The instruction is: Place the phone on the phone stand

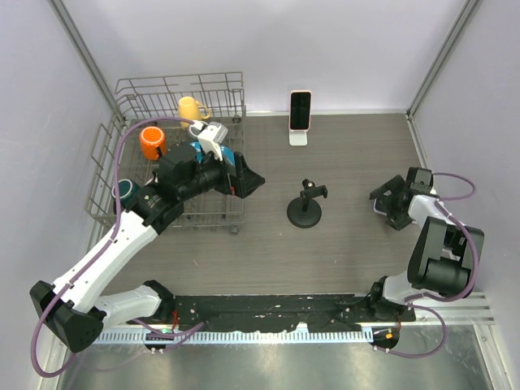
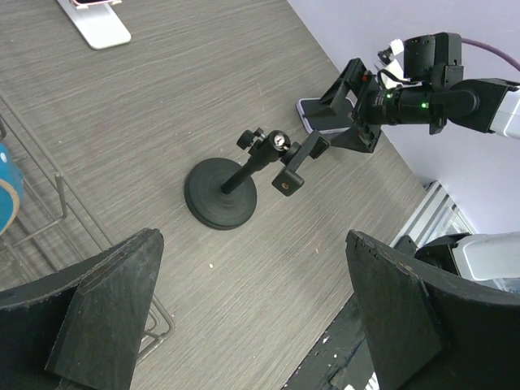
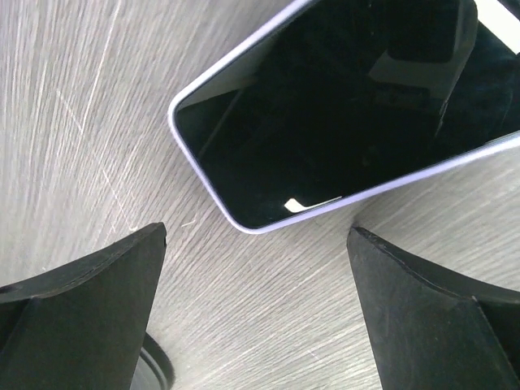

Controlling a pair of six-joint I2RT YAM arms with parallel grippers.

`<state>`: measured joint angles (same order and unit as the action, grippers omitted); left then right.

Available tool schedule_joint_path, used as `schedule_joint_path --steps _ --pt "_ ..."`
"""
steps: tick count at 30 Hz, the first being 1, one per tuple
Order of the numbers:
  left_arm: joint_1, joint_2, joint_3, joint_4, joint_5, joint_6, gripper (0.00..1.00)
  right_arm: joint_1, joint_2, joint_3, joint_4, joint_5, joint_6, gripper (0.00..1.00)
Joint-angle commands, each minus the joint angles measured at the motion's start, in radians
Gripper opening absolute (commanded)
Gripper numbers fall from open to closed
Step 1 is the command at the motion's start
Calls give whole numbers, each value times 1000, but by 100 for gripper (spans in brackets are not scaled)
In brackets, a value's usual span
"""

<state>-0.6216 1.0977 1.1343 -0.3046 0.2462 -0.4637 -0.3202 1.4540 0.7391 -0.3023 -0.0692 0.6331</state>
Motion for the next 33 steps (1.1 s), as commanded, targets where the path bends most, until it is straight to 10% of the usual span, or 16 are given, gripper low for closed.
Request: schedule_joint_path --steps 1,13,33 --pt "-4 -13 12 28 11 3 99 -106 6 8 -58 36 184 99" --pt "-3 -29 7 38 28 -9 99 -161 196 107 68 -4 180 99" --pt "-4 -2 7 35 28 -12 99 20 479 480 -352 216 -69 99"
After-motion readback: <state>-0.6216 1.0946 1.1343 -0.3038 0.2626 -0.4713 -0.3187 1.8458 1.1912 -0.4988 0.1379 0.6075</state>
